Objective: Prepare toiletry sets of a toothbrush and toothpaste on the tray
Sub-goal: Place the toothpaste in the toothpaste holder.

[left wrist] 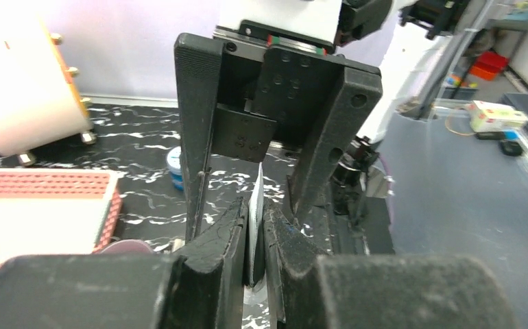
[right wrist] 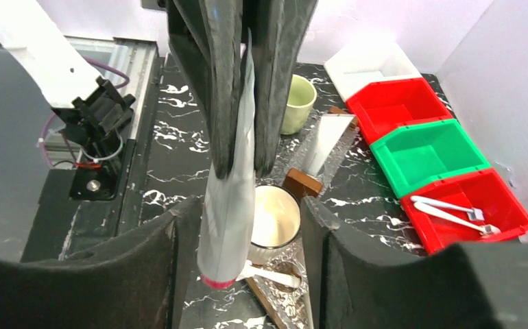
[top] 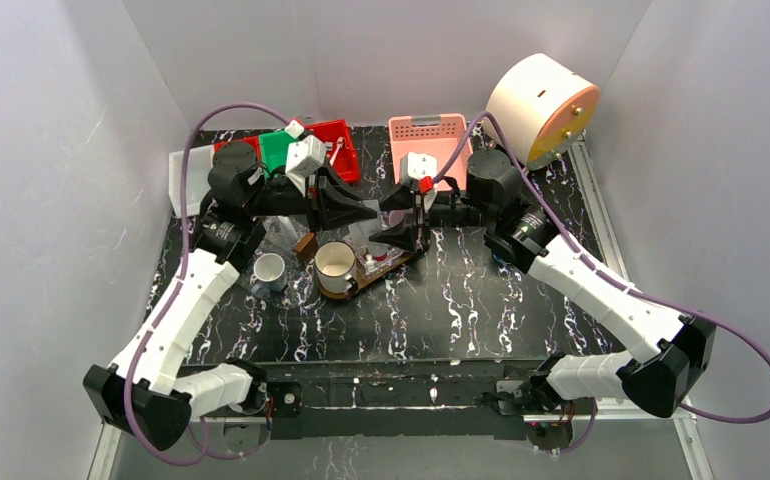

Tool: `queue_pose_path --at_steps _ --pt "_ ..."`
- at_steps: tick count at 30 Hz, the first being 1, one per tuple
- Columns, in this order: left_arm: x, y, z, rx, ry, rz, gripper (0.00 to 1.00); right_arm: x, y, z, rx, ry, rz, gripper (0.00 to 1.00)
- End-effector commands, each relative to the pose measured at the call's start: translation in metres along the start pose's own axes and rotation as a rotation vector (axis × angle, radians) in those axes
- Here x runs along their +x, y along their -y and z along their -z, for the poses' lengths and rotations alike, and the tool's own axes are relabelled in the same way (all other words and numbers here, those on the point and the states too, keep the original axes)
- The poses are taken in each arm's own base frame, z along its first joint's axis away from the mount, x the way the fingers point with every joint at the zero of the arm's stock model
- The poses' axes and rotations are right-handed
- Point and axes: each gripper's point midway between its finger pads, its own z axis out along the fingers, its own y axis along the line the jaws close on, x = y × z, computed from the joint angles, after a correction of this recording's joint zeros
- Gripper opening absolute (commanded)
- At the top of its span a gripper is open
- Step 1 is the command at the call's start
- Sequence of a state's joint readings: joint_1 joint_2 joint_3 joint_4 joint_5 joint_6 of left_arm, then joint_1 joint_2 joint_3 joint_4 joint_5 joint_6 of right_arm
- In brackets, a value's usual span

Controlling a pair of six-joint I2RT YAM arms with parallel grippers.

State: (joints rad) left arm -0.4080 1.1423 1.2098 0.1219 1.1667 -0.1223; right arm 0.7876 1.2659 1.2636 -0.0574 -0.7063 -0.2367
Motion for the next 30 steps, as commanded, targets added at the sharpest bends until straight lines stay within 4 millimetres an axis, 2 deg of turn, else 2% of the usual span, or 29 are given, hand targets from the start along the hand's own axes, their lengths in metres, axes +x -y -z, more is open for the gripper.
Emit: queue_pose_path --at_steps 1,7,15,21,26,30 --pt "-0.029 -0.005 0.015 -0.181 0.004 -0.149 0.0 -0.02 0.011 0.01 0.085 0.045 0.083 0.67" --pt "-0.044 -0.034 0.039 -0.46 0.01 -0.213 0.0 -0.022 0.019 0.02 0.174 0.047 0.101 0.83" --pt "-0.054 -0.082 0.089 -0.884 0.053 -0.188 0.0 -0.024 0.036 0.035 0.335 0.08 0.081 0.98" --pt "-0.05 -0.115 0.138 -1.225 0.085 -0.137 0.0 -0.025 0.049 0.05 0.468 0.112 0.053 0.99" --pt "-0.032 -0.132 0.175 -1.456 0.087 -0.114 0.0 -0.022 0.065 0.069 0.622 0.134 0.022 0.99" --pt "-0.02 -0.142 0.194 -1.583 0.109 -0.109 0.0 -0.015 0.074 0.084 0.73 0.143 0.005 0.99"
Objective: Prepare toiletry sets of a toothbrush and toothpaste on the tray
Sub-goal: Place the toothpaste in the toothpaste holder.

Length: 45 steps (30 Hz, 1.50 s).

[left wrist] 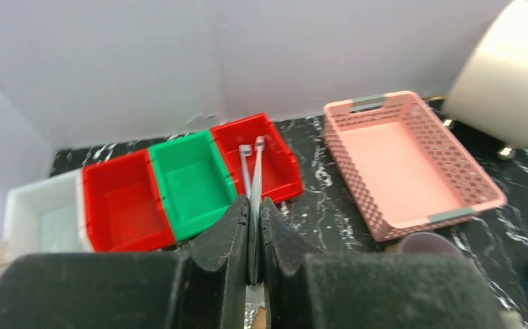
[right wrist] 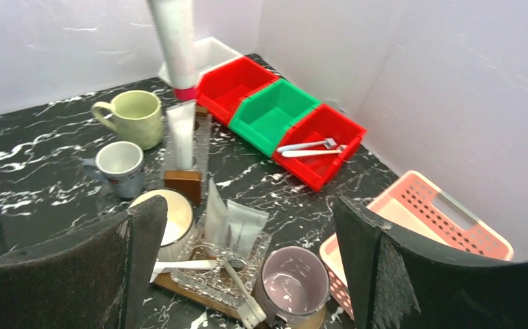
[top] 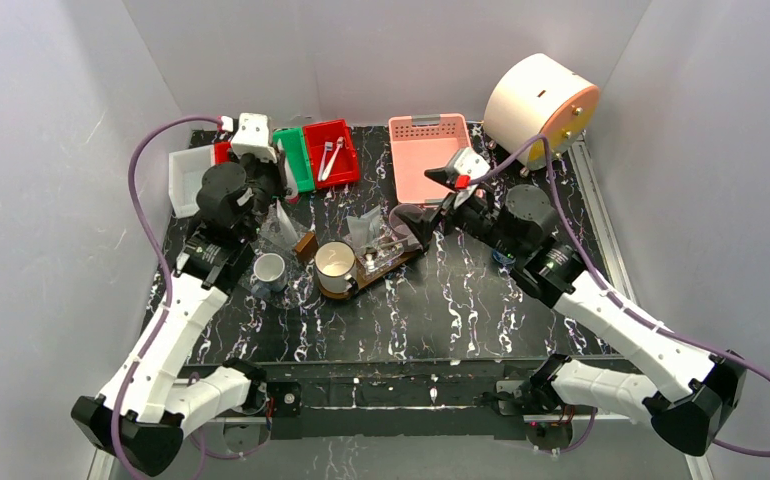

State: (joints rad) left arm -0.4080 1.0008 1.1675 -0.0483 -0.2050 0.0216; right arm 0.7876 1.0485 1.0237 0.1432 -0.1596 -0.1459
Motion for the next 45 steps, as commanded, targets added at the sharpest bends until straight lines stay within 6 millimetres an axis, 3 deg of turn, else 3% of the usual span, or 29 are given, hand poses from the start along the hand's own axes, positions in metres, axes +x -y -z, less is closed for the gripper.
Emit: queue_pose_path --at_steps 1,10,16,27,45 --pt "-0.006 -0.041 -0.001 -0.25 0.082 0.043 0.0 -0.019 0.034 0.013 0.206 0.09 -0.013 0.99" --pt "0.033 -0.092 -0.021 -0.458 0.075 0.149 0.0 -0.02 0.055 0.033 0.351 0.129 0.001 0.99" --pt "0.044 -0.125 -0.025 -0.54 0.098 0.215 0.0 -0.019 0.059 0.038 0.381 0.133 0.009 0.99" --pt "0.084 -0.145 -0.018 -0.652 0.043 0.174 0.0 -0.012 0.061 0.036 0.391 0.118 0.01 0.99" --pt "0.139 -0.145 -0.04 -0.644 -0.07 0.116 0.0 -0.009 0.062 0.039 0.403 0.112 0.018 0.99"
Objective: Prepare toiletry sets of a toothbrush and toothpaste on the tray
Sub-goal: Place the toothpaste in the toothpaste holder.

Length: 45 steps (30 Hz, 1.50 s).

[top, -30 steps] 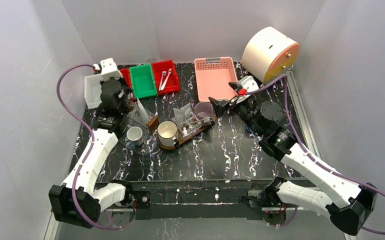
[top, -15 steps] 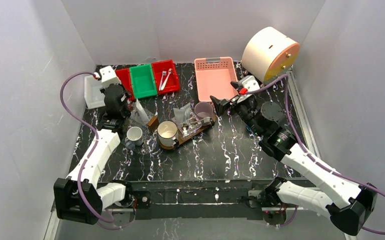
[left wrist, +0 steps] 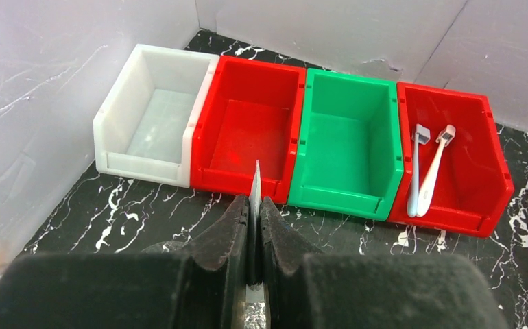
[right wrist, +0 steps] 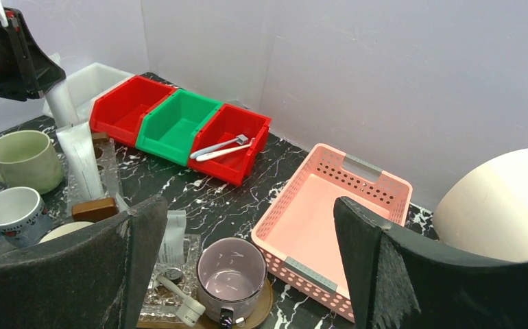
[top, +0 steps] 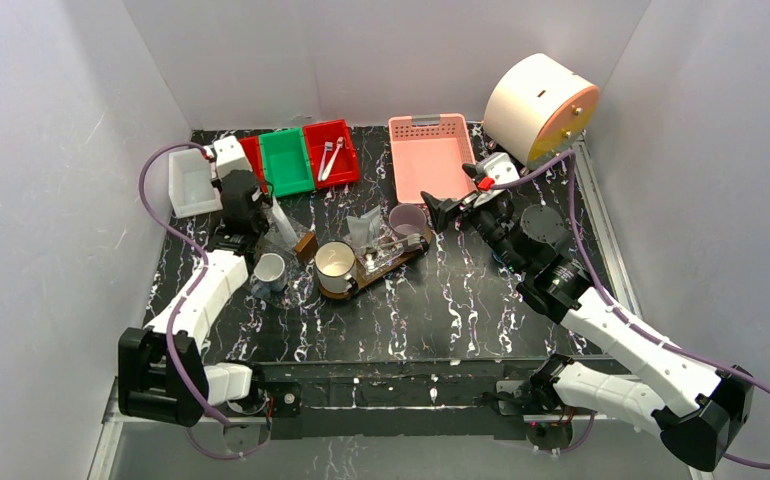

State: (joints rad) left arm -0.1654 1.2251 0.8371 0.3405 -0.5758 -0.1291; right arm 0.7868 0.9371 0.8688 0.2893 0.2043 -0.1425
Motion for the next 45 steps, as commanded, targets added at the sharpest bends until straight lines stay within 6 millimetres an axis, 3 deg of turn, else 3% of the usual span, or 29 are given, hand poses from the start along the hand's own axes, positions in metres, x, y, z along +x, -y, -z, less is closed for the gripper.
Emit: queue_pose_path --at_steps 1,12,28,45 --pt "-0.008 -0.002 -0.006 -0.017 0.051 0.03 0.0 -0.018 0.007 0.002 0.028 0.066 0.006 0.99" --pt "0.007 0.004 -0.013 0.01 0.057 0.033 0.0 -0.015 0.005 0.0 0.024 0.059 0.008 0.99" --pt "0.0 0.005 -0.017 0.049 0.111 0.04 0.0 -0.013 0.004 -0.001 0.017 0.054 0.008 0.99" --pt "0.018 0.005 -0.023 0.047 0.082 -0.012 0.0 -0.012 0.003 -0.002 0.014 0.051 0.011 0.99"
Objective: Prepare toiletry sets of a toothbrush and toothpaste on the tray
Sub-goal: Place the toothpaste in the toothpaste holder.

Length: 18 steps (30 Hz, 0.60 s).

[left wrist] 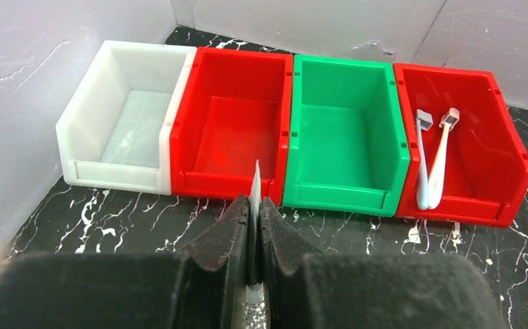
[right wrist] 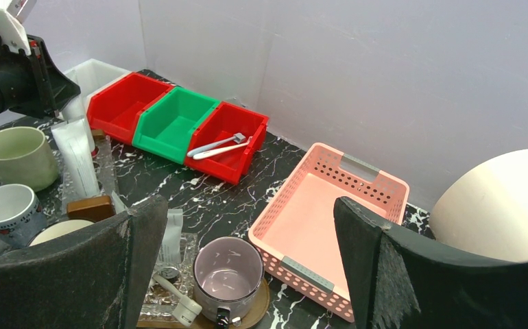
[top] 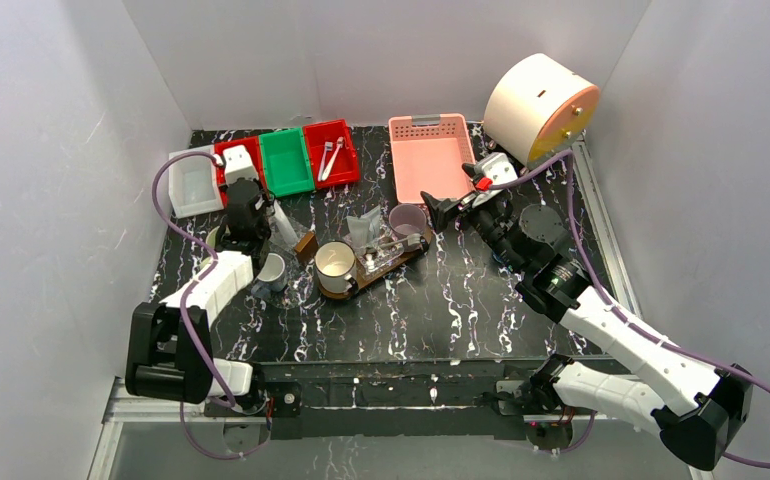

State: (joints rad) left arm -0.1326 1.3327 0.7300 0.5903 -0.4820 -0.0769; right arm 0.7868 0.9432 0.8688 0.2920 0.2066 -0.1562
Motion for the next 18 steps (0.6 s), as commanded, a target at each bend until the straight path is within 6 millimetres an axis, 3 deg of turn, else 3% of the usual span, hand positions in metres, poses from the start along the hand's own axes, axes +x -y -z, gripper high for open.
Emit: queue_pose_path --at_steps 1,18 --pt "-0.016 -0.005 0.0 -0.017 0.062 0.017 0.0 -0.014 0.003 -0.001 0.012 0.054 -0.003 0.99" --pt "0.012 -0.008 -0.003 -0.045 0.034 0.057 0.0 -0.012 0.002 -0.002 0.008 0.048 0.002 0.99"
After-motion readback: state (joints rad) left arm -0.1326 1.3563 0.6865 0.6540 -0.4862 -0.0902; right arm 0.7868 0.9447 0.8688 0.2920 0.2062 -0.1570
